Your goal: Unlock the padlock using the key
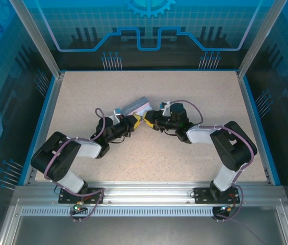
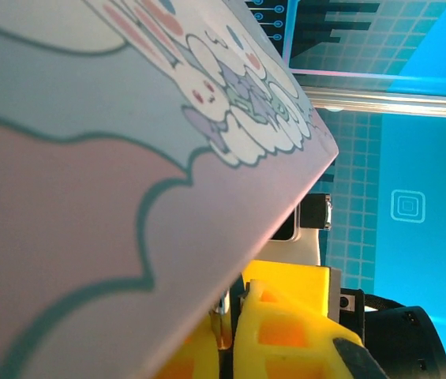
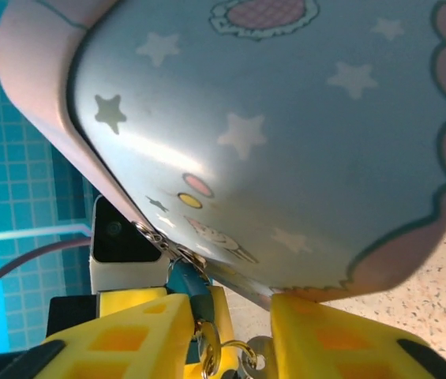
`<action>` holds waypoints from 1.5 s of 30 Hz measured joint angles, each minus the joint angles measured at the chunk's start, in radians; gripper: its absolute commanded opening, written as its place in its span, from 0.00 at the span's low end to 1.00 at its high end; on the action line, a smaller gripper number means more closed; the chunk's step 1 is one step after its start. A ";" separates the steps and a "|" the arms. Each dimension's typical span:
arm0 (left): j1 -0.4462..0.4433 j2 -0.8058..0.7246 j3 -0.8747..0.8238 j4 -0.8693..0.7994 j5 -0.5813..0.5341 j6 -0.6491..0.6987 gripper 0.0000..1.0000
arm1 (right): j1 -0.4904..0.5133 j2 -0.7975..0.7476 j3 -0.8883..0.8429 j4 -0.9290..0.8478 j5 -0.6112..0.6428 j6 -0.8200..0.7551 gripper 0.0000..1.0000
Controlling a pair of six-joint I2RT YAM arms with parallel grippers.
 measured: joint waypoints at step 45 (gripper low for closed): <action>-0.024 -0.029 0.132 -0.367 0.130 0.154 0.00 | 0.106 -0.361 0.136 -0.865 0.379 -1.174 0.52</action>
